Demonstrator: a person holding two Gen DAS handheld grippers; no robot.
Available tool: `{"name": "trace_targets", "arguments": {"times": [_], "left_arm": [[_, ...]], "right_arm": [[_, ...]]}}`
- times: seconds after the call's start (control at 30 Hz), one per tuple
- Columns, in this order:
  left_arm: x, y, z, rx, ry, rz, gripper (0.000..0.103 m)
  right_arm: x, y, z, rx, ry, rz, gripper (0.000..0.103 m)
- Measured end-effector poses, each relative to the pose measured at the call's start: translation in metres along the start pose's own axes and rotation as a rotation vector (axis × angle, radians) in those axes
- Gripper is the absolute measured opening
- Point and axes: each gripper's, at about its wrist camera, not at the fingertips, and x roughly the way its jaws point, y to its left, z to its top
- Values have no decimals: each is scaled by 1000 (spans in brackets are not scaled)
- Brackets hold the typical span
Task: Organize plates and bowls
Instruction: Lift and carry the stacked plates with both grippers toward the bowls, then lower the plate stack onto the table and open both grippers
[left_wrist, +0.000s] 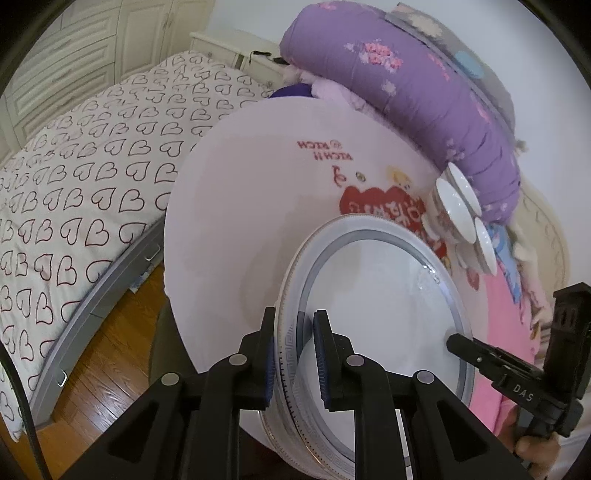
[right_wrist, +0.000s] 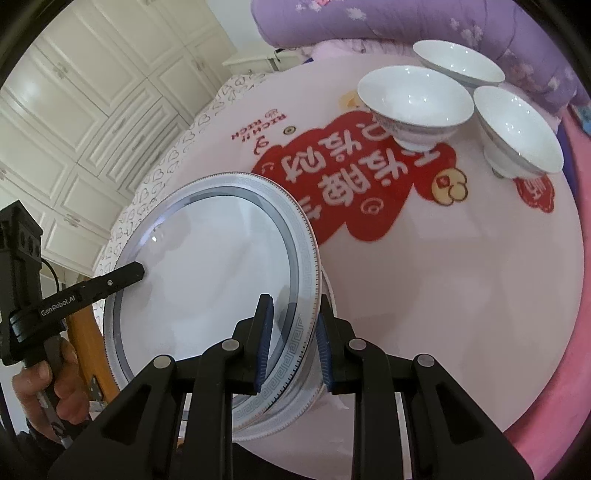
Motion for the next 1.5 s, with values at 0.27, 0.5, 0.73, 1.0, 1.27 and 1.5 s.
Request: {"name": "trace_targets", "arguments": {"times": [0.27, 0.5, 0.73, 1.0, 1.27, 1.5], "left_arm": [[6, -3, -8, 37, -26, 29, 13], [7, -4, -18, 57, -48, 50, 16], [9, -10, -29, 104, -88, 103, 19], [32, -7, -35, 107, -48, 115, 22], [38, -6, -31, 114, -49, 117, 22], [38, -7, -31, 132, -46, 128, 23]], "right_arm": [[4, -2, -16, -4, 10, -8, 23], [2, 1, -21, -18, 2, -20, 23], [6, 6, -19, -40, 1, -45, 23], [6, 10, -20, -62, -3, -84, 23], [7, 16, -20, -102, 5, -116, 26], [7, 7, -19, -98, -7, -124, 28]]}}
